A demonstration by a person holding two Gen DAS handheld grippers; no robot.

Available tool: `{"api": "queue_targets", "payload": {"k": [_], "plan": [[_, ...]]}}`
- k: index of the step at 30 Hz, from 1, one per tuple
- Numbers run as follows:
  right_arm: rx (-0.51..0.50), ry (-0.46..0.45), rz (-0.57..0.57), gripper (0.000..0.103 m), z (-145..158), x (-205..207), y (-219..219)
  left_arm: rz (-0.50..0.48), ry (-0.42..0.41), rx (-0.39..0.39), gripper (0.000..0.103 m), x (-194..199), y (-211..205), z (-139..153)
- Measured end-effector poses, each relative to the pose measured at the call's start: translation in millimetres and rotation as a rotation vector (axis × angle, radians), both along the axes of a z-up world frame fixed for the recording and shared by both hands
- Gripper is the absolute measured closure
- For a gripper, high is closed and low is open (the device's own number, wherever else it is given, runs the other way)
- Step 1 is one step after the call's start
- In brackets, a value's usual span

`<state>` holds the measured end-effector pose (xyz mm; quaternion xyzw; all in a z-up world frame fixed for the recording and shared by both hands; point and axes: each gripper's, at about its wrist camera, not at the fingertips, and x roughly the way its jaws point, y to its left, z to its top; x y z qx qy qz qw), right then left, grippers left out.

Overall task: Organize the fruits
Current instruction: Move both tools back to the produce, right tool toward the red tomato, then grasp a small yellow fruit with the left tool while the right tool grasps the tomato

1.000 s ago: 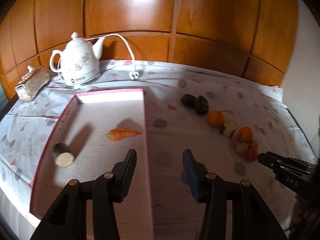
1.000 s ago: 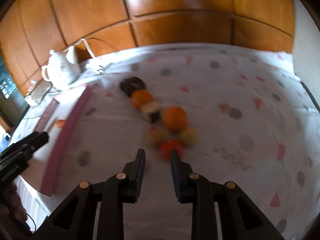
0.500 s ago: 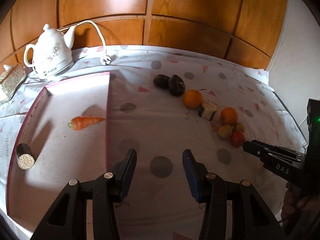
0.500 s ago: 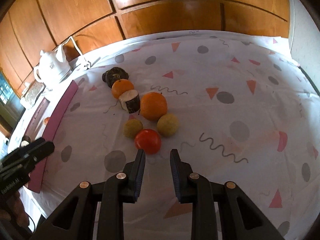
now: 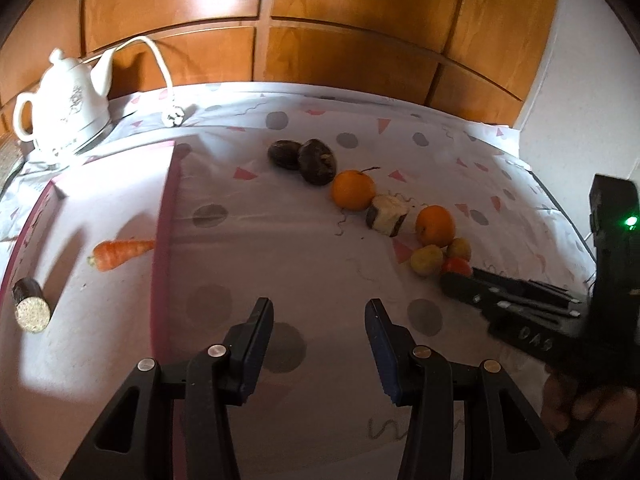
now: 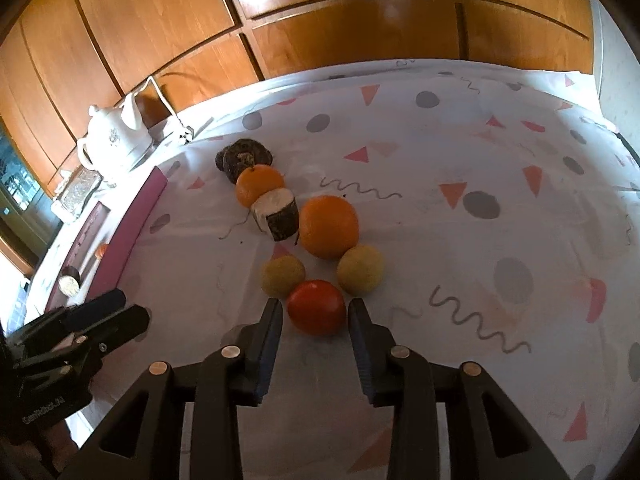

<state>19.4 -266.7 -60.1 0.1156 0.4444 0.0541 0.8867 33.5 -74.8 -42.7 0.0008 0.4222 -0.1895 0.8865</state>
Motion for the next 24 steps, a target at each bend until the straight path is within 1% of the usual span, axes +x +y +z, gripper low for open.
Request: {"api": "queue_targets", "payload": {"k": [1, 5, 8, 9, 11, 18, 21, 24], "plan": [[-0.004, -0.009, -0.002, 0.073, -0.5, -1.3, -0.4, -0.010, 0.000, -0.004, 0.055, 0.6, -2.4, 0.2], [-0.026, -0.022, -0.011, 0.073, 0.4, -7.1, -5.7, -0.054, 0.006, -0.015, 0.055, 4.1, -13.3, -1.0], [-0.040, -0.017, -0.019, 0.073, 0.4, -9.2, -9.1, -0.082, 0.022, -0.025, 0.055, 8.9, -24.3, -4.1], [-0.049, -0.015, -0.020, 0.073, 0.8, -10.3, -9.2, -0.092, 0.028, -0.032, 0.057, 10.5, -27.5, -5.0], [-0.067, -0.013, -0.026, 0.073, 1.3, -13.2, -10.4, -0.111, 0.036, -0.040, 0.058, 14.3, -35.6, -6.7], [-0.113, -0.016, -0.051, 0.073, 1.3, -18.6, -16.5, -0.145, 0.050, -0.064, 0.058, 24.1, -57.2, -6.9], [-0.130, -0.020, -0.061, 0.073, 0.5, -19.0, -18.0, -0.166, 0.046, -0.059, 0.058, 27.7, -68.0, -7.1], [-0.124, -0.025, -0.067, 0.073, -0.2, -19.3, -19.6, -0.179, 0.051, -0.049, 0.058, 33.9, -78.6, -10.3]]}}
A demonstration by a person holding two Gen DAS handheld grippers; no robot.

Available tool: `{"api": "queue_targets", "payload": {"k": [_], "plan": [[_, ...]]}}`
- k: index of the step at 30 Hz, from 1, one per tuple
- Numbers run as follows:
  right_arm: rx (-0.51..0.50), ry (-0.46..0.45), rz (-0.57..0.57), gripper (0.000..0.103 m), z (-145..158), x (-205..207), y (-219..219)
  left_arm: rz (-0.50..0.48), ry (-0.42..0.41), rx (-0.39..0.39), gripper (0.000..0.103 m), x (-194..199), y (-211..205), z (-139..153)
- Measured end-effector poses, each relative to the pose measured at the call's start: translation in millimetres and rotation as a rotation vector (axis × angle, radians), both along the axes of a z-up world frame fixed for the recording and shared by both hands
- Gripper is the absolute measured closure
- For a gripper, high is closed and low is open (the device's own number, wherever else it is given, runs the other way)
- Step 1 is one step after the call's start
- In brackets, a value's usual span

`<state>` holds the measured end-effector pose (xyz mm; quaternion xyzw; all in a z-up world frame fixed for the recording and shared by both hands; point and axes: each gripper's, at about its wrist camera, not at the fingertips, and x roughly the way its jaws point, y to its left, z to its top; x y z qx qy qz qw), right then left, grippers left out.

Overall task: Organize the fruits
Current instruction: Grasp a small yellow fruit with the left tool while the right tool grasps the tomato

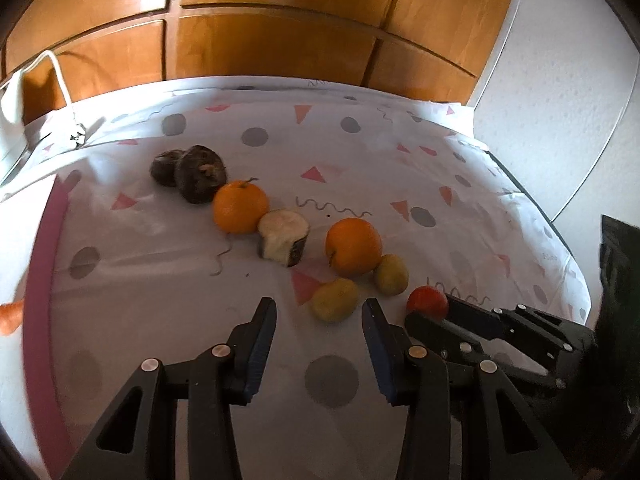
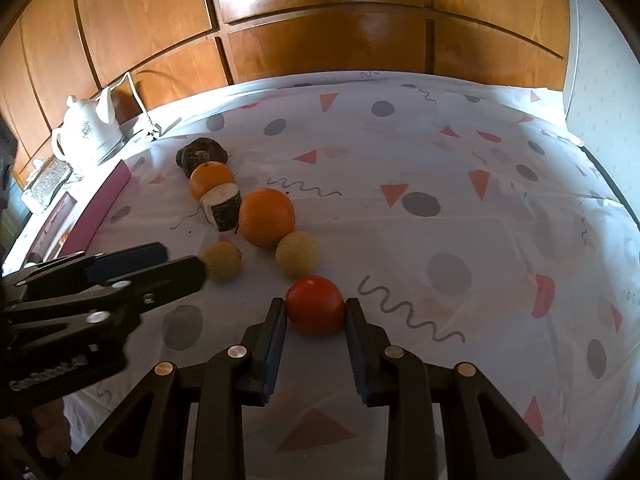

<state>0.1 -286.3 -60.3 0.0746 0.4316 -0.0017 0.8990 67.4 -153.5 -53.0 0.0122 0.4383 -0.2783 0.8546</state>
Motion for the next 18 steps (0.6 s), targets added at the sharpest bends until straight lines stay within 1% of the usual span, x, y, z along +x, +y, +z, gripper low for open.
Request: {"api": "queue_targets", "payload": {"k": [2, 4, 8, 9, 13, 18], "plan": [[-0.003, -0.003, 0.002, 0.073, 0.0, 0.2, 0.1, -0.006, -0.001, 0.012, 0.059, 2.6, -5.4, -2.5], [-0.003, -0.006, -0.002, 0.073, -0.6, 0.3, -1.2, -0.015, 0.002, 0.022, 0.065, 5.5, -11.5, -5.2], [-0.001, -0.010, -0.006, 0.073, -1.7, -0.3, -2.0, -0.025, 0.007, 0.047, 0.071, 9.4, -21.1, -12.3], [-0.004, -0.012, -0.005, 0.073, -1.8, -0.3, -1.7, -0.021, -0.010, 0.055, 0.076, 9.0, -22.5, -13.0], [-0.007, -0.019, -0.006, 0.073, -2.8, -1.2, -1.3, -0.011, -0.028, 0.048, 0.077, 7.0, -19.4, -14.1], [-0.006, -0.022, -0.002, 0.073, -3.8, -1.6, -1.9, 0.025, -0.051, 0.056, 0.077, -2.9, -2.2, -12.4]]}}
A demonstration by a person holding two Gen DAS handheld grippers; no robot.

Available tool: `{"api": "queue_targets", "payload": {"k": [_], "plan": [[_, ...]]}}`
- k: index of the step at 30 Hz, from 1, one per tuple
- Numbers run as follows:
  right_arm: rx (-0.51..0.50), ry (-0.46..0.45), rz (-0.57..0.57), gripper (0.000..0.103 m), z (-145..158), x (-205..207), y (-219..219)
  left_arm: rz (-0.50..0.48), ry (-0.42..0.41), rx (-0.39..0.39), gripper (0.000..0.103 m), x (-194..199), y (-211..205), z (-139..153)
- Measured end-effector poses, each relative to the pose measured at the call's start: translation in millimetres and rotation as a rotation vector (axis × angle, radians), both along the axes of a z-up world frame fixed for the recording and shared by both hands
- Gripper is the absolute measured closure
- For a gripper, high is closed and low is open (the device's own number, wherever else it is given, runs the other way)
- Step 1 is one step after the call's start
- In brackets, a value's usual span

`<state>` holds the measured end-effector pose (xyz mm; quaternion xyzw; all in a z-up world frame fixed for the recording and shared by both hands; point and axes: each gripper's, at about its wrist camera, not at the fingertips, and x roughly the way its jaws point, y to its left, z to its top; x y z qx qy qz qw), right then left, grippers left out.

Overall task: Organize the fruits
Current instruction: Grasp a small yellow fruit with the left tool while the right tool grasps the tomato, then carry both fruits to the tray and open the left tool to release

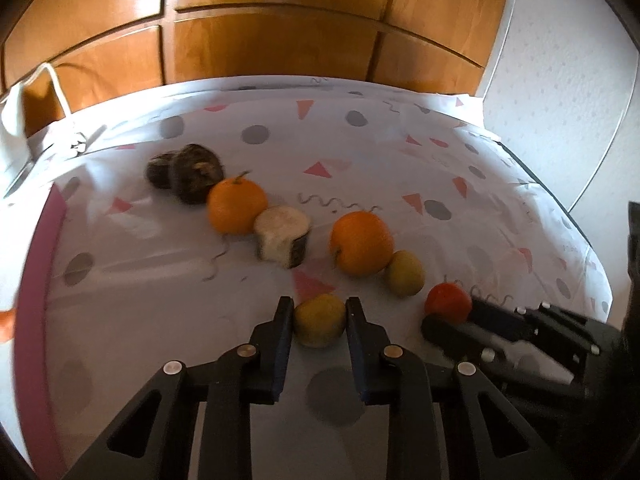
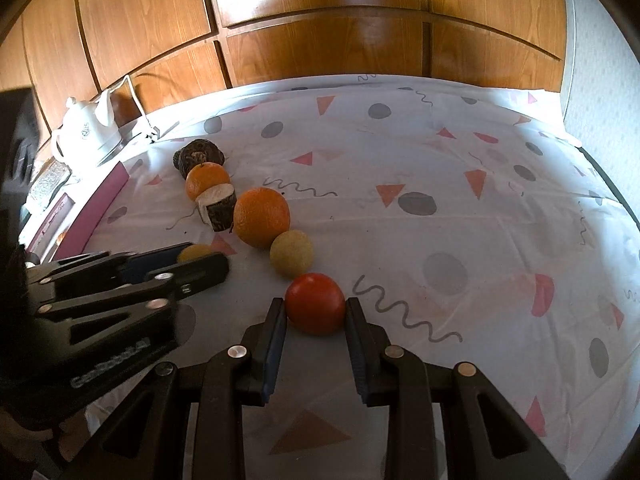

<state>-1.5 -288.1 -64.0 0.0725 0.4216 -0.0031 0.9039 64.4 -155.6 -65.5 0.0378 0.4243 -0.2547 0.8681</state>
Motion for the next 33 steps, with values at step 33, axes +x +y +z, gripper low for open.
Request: {"api": "queue_targets", "payload": {"k": [33], "plan": [[-0.135, -0.088, 0.013, 0.074, -5.8, -6.4, 16.5, 0.266, -0.118, 0.030, 0.077, -6.9, 68.8, -9.1]]}}
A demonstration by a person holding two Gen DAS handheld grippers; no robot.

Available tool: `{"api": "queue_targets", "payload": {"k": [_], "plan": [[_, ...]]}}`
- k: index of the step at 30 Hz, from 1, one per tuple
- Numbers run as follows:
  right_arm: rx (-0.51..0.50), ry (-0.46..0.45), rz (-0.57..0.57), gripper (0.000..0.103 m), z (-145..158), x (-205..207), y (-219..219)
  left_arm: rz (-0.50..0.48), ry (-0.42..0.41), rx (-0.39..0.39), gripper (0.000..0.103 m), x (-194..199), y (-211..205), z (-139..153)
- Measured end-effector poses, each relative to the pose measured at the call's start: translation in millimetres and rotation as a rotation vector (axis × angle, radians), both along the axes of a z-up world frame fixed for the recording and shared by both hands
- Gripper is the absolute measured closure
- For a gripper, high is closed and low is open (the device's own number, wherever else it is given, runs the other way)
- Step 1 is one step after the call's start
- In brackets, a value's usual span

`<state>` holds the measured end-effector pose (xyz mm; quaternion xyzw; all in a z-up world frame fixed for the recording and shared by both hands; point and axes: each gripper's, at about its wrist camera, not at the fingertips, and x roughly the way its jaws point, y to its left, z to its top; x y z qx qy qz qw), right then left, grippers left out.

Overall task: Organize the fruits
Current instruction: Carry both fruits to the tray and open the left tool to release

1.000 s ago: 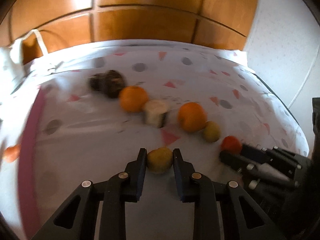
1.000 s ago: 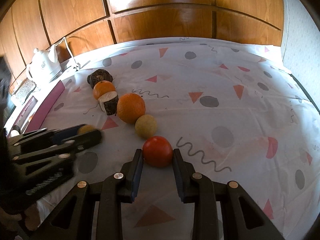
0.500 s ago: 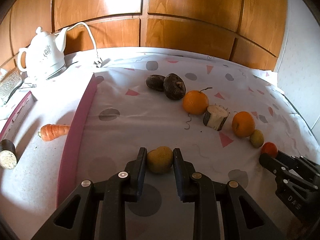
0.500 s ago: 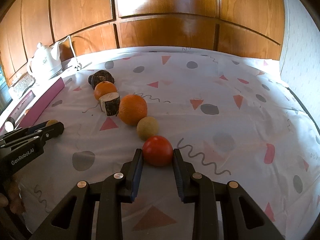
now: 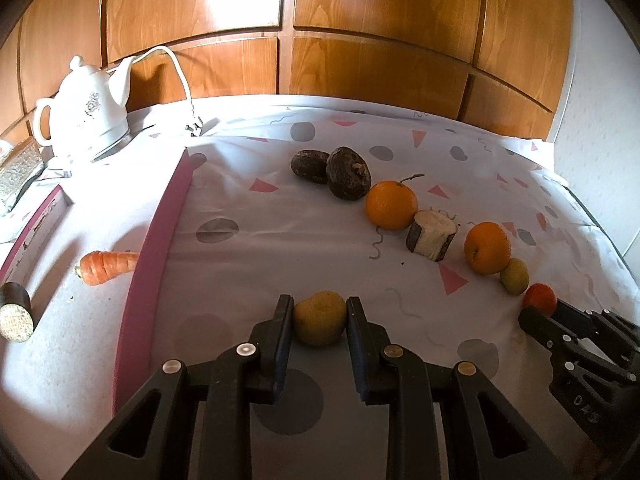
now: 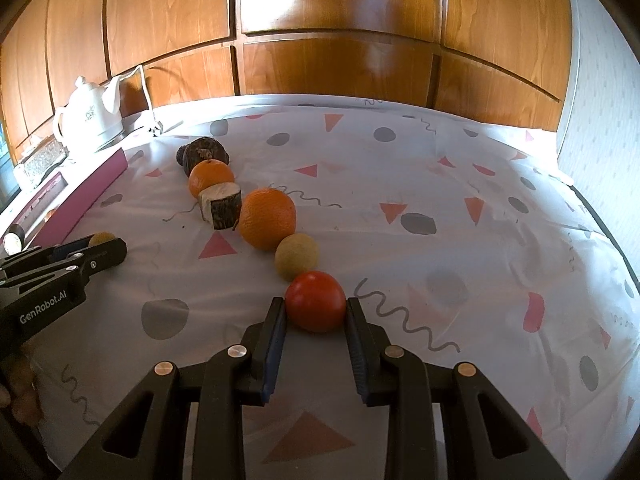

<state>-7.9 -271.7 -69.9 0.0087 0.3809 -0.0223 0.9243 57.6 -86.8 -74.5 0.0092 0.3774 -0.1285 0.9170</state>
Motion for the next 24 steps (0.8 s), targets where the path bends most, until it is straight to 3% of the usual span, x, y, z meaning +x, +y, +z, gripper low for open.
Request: {"api": "queue_targets", "payload": {"k": [7, 17, 24], "plan": [[0.019, 0.054, -0.001, 0.075, 5.9, 2.9, 0.0, -0.014, 0.041, -0.043, 0.077, -1.6, 6.3, 11.0], [0.079, 0.079, 0.098, 0.075, 18.4, 1.8, 26.6, -0.029, -0.012, -0.069, 0.077, -24.7, 20.1, 48.4], [0.154, 0.076, 0.183, 0.075, 31.2, 19.3, 52.9, 0.038, -0.010, -0.089, 0.077, -28.0, 59.1, 62.3]]}}
